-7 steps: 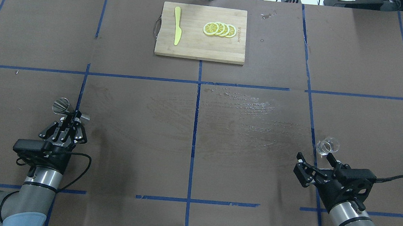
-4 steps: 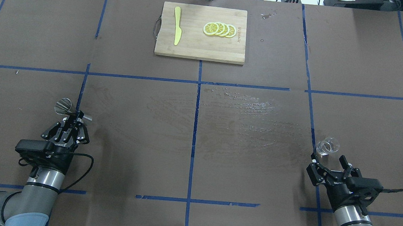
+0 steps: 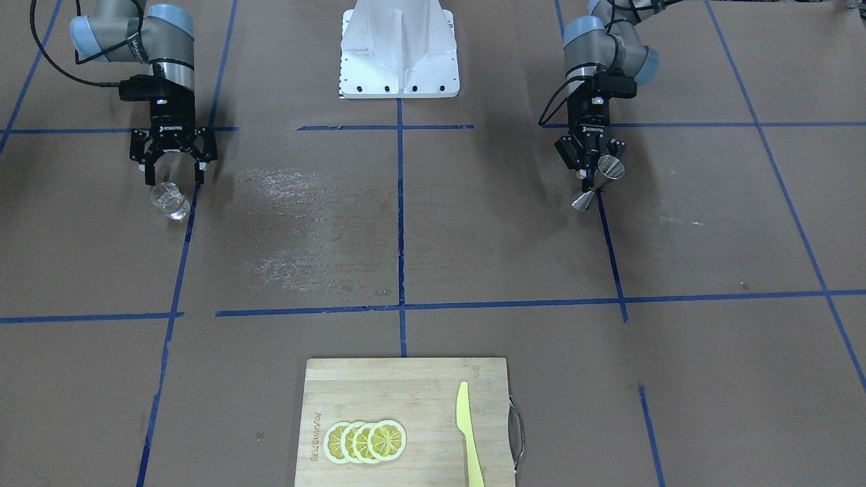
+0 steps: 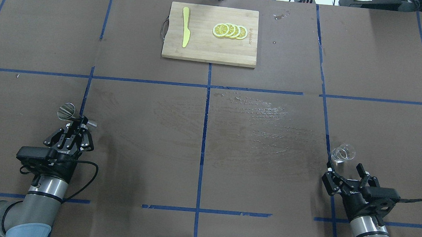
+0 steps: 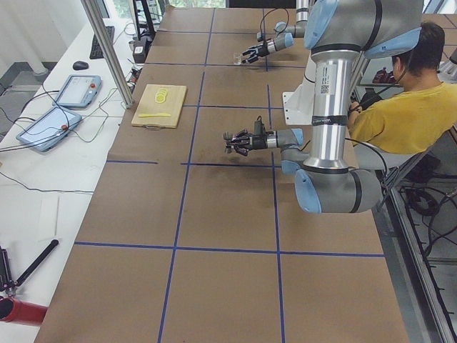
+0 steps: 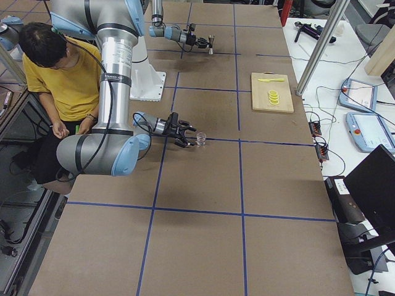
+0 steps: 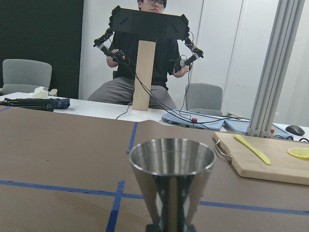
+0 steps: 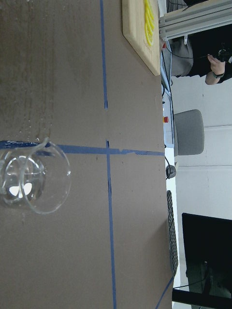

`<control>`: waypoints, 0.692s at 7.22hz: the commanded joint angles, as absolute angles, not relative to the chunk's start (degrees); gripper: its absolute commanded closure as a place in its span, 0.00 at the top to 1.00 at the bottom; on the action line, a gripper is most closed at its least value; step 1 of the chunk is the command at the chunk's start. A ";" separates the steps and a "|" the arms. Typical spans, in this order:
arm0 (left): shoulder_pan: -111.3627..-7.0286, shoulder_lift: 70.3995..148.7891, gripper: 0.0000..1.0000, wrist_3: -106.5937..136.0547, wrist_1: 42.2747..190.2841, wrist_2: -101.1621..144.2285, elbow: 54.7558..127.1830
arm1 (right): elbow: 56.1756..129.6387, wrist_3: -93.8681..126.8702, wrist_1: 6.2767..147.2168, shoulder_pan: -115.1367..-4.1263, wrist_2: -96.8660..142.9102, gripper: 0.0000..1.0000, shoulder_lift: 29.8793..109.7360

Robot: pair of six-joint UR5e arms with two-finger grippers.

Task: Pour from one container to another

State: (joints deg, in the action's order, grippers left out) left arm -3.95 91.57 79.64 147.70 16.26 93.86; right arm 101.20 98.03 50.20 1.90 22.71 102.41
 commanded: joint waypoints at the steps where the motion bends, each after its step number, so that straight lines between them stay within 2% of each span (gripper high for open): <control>1: -3.87 91.58 0.00 79.72 148.97 16.26 92.99 | 100.64 97.13 50.45 1.32 23.11 0.99 102.13; 3: -3.87 91.58 0.00 79.54 149.06 16.26 93.25 | 99.49 94.92 50.36 -0.43 23.99 0.99 101.52; 5: -3.87 91.58 0.00 79.45 149.06 16.26 93.60 | 98.18 91.68 50.36 -2.89 25.31 0.98 96.78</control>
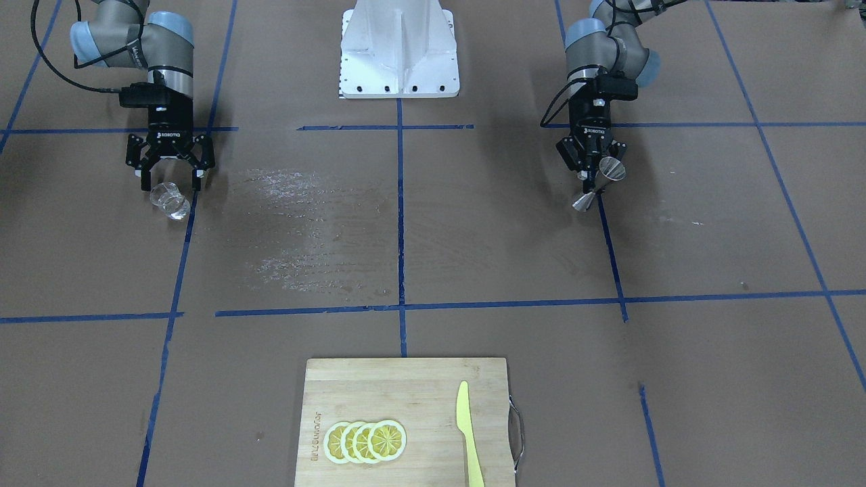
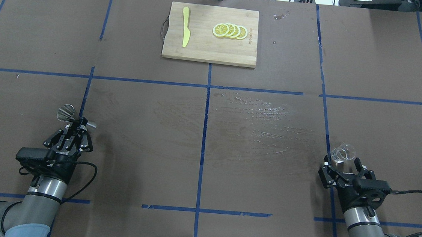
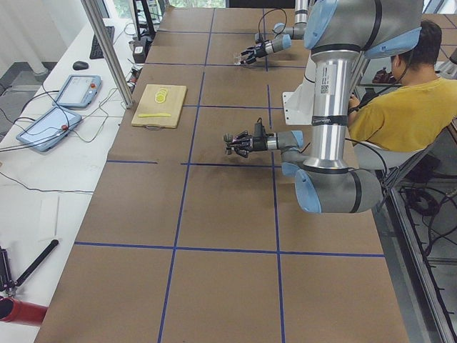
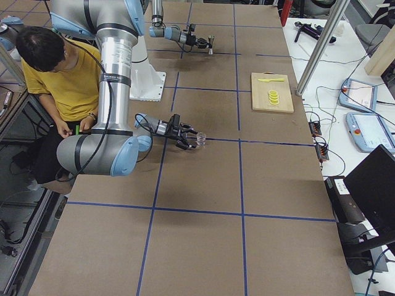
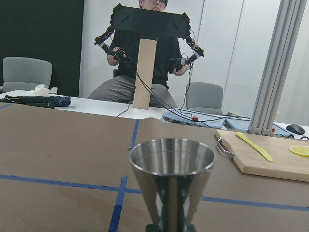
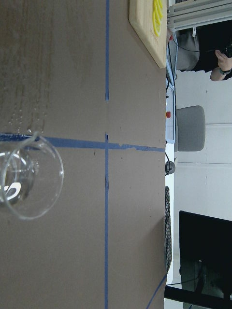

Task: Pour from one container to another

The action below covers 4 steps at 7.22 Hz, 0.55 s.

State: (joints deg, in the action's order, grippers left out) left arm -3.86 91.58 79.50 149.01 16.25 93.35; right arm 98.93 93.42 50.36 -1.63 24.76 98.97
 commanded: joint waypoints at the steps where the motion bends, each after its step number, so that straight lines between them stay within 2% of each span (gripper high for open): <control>1: -3.87 91.58 0.00 79.37 149.06 16.26 93.69 | 97.74 91.67 50.36 -3.07 25.49 0.98 96.85; 2: -3.87 91.58 0.00 79.28 149.06 16.26 93.78 | 97.56 91.58 50.19 -3.25 26.10 0.94 96.86; 4: -3.87 91.58 0.00 79.28 149.06 16.17 93.87 | 97.47 91.58 50.01 -3.34 26.10 0.72 97.38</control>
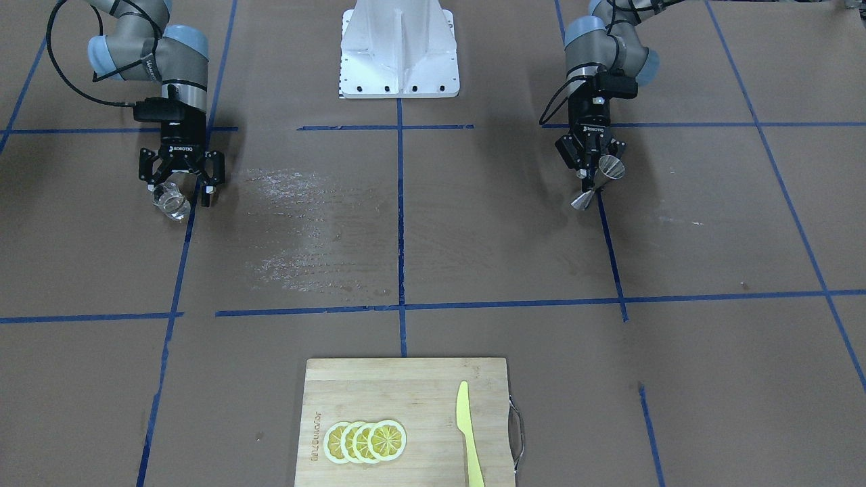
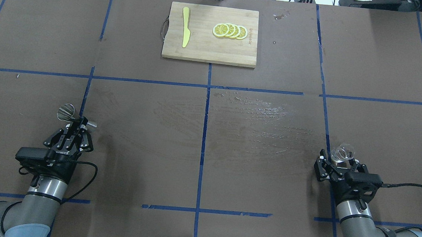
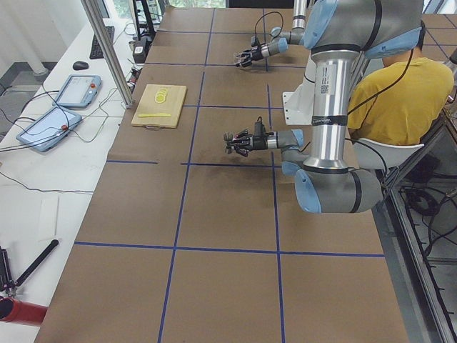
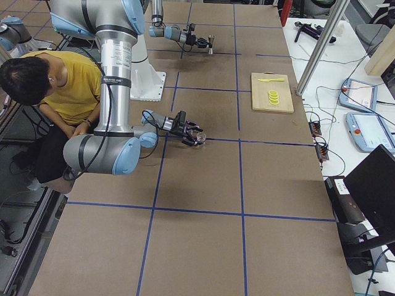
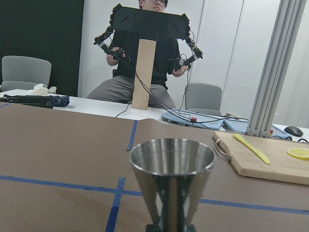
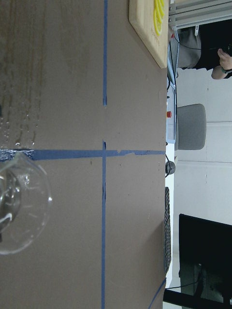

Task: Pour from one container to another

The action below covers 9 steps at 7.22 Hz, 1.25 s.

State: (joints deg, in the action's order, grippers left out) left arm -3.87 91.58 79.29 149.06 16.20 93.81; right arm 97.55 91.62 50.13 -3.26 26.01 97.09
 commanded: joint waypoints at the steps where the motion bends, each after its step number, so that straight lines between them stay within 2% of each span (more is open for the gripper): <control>1: -3.87 91.76 0.00 79.28 149.06 16.17 93.95 | 97.47 91.06 50.01 -3.43 26.10 0.59 97.64; 3: -3.87 92.46 0.00 79.28 149.06 16.17 94.04 | 97.56 89.91 50.01 -3.52 26.10 0.26 97.82; 4: -3.87 92.46 0.00 79.28 149.06 16.17 93.96 | 99.21 88.08 50.01 -4.82 27.23 0.15 97.56; 7: -3.87 92.55 0.00 79.10 149.15 16.26 95.18 | 107.11 73.53 49.83 -8.34 30.50 0.14 96.69; 9: -3.87 92.46 0.00 75.45 149.32 16.26 95.36 | 108.37 66.75 50.18 -8.79 31.11 0.14 88.29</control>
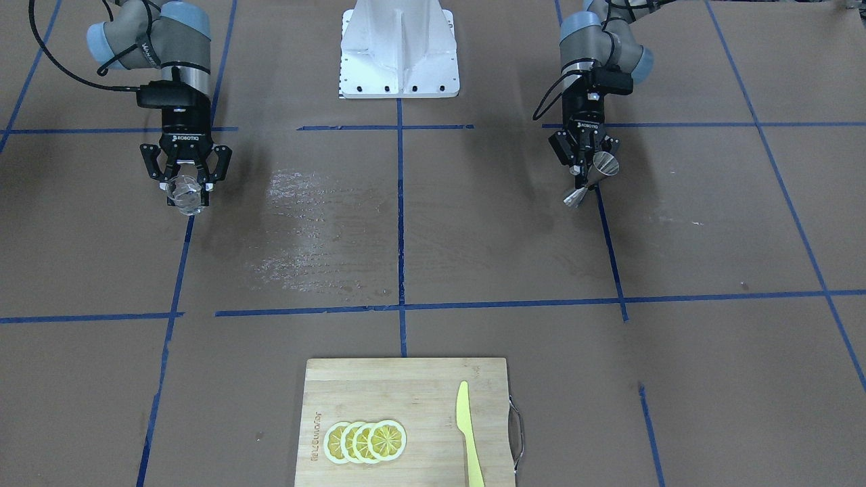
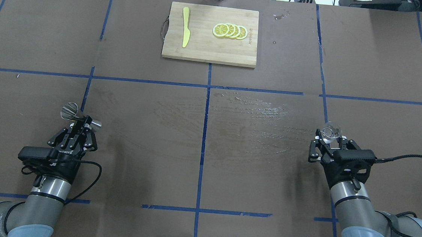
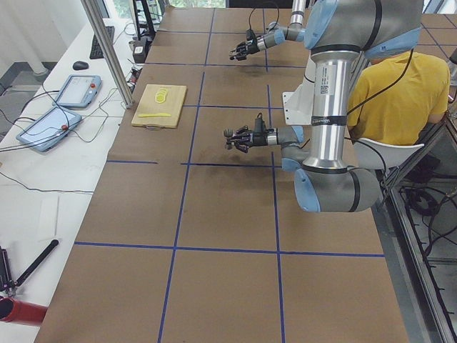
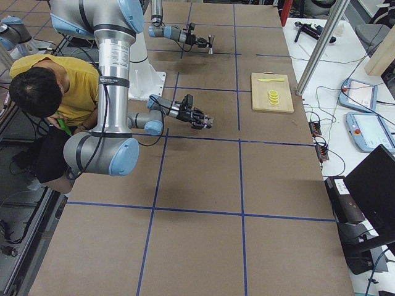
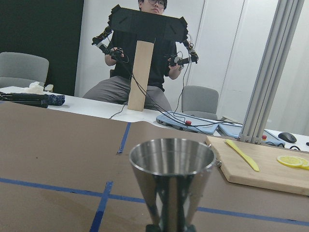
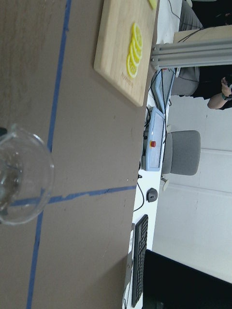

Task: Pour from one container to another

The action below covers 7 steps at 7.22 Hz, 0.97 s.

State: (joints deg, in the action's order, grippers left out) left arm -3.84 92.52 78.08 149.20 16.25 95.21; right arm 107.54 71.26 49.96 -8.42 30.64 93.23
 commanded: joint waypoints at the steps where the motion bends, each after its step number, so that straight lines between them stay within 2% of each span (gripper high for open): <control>1: -3.69 92.81 0.00 72.45 154.98 16.52 95.80 | 108.20 63.14 50.45 -8.79 31.98 0.14 84.68; 3: -3.60 94.21 0.00 62.17 158.99 16.70 95.19 | 108.10 56.89 52.89 -8.70 33.74 0.14 77.21; 5: -3.34 97.62 0.00 53.41 158.99 16.87 94.75 | 108.46 56.78 68.83 -8.44 35.67 0.17 64.23; 7: -2.55 103.33 0.00 50.99 158.65 17.05 91.08 | 108.37 55.56 76.70 -7.82 37.87 0.17 57.95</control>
